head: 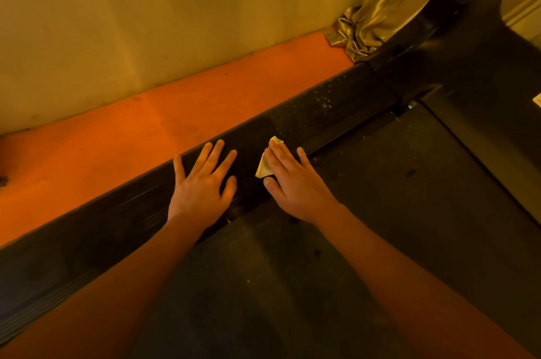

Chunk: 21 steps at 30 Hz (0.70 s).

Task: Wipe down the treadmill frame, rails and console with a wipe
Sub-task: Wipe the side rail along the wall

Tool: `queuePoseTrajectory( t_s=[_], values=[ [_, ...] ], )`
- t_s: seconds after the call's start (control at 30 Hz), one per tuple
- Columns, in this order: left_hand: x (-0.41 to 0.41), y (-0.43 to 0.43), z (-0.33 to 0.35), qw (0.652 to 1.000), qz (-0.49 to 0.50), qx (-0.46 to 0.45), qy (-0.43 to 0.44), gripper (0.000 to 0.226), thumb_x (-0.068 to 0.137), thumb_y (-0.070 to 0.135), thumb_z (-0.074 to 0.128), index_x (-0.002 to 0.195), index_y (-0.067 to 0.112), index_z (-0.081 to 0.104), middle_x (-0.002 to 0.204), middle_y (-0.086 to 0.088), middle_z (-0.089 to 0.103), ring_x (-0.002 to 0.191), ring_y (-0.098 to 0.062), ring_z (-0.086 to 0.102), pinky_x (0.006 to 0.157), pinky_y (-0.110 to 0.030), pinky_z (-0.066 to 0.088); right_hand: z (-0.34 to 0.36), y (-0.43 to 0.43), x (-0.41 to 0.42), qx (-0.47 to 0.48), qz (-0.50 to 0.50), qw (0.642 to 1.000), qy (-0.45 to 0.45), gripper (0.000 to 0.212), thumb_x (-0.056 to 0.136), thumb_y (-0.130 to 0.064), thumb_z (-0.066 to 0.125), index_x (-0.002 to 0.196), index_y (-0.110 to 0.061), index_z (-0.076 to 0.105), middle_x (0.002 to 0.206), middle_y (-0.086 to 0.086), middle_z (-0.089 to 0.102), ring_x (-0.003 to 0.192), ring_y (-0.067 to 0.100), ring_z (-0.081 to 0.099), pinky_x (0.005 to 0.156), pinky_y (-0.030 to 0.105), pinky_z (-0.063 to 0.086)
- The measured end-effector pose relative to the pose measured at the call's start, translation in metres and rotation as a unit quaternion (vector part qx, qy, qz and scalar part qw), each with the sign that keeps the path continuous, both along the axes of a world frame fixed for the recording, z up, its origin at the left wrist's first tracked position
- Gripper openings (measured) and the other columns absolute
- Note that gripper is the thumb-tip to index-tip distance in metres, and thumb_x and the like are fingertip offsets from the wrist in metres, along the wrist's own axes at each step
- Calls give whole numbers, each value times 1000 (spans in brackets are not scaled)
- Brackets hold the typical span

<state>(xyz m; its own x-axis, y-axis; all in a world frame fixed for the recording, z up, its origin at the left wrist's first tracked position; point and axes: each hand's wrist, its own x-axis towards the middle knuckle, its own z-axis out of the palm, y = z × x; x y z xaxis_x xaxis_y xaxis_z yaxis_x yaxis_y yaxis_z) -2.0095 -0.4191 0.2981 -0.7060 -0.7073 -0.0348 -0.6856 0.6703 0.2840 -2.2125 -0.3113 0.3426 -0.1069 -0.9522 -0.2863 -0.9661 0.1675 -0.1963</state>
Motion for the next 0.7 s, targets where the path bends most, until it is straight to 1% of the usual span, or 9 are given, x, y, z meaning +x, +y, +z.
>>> queuePoseTrajectory(
  t_s=[0.07, 0.13, 0.2, 0.33, 0.43, 0.5, 0.57, 0.63, 0.7],
  values=[
    [0, 0, -1, 1000, 0, -4, 4, 62, 102, 54, 20, 160, 35, 20, 170, 2, 9, 156, -17, 0, 119, -69, 1, -1, -6, 1, 7, 1, 1000, -1, 67, 110, -47, 23, 164, -14, 3, 172, 2, -11, 157, 15, -13, 126, 43, -10],
    [0, -1, -3, 1000, 0, -6, 7, 61, 102, 54, 21, 160, 35, 21, 170, 3, 8, 156, -18, 0, 119, -69, 1, -2, -19, 2, 6, 4, 1000, 5, 67, 110, -48, 22, 164, -12, 5, 172, 4, -8, 157, 17, -11, 124, 42, -12],
    [1, -1, -5, 1000, -2, -8, 9, 60, 103, 53, 22, 160, 34, 21, 170, 2, 8, 156, -18, 0, 119, -69, 1, -3, -41, -2, 2, 1, 1000, 15, 67, 110, -47, 22, 164, -10, 6, 172, 6, -6, 158, 20, -9, 125, 44, -11],
    [0, 0, -7, 1000, -2, -12, 9, 60, 103, 53, 23, 160, 34, 21, 170, 1, 8, 156, -18, 0, 119, -70, 2, -3, -74, -10, 14, -16, 999, 31, 68, 110, -48, 21, 164, -10, 3, 172, 6, -9, 157, 21, -13, 126, 47, -9],
    [0, 0, -6, 1000, -3, -5, 10, 60, 103, 53, 22, 160, 34, 21, 170, 1, 7, 156, -18, 0, 119, -69, 0, -2, -48, -11, 3, -21, 1000, 19, 68, 110, -48, 22, 164, -12, 2, 172, 5, -11, 157, 20, -15, 128, 47, -7],
    [0, 1, -6, 1000, -2, -1, 17, 61, 103, 53, 22, 160, 33, 21, 170, 1, 7, 156, -18, 0, 119, -69, 0, 0, -14, -7, 4, -30, 1000, 6, 68, 110, -49, 23, 164, -14, 0, 171, 3, -13, 156, 18, -17, 126, 42, -10],
    [-1, 2, -5, 1000, 0, -3, 24, 61, 103, 53, 23, 160, 32, 23, 170, 1, 9, 156, -19, 1, 119, -70, 1, 2, 12, -4, 19, -36, 999, 12, 68, 109, -50, 22, 163, -15, -2, 171, 2, -14, 156, 16, -18, 124, 38, -13],
    [-1, 2, -5, 1000, 4, -7, 21, 61, 103, 52, 24, 160, 32, 23, 170, 0, 10, 156, -19, 2, 119, -70, 2, 2, 13, -7, 31, -32, 999, 21, 68, 109, -50, 20, 163, -16, -3, 171, 2, -15, 156, 15, -18, 124, 38, -14],
    [-2, 3, -6, 1000, 4, -7, 19, 60, 103, 51, 24, 160, 32, 24, 170, 0, 10, 156, -20, 2, 118, -70, 3, 1, -8, -11, 26, -30, 999, 25, 68, 110, -50, 21, 164, -13, -1, 171, 4, -13, 157, 17, -15, 126, 41, -11]
  ],
)
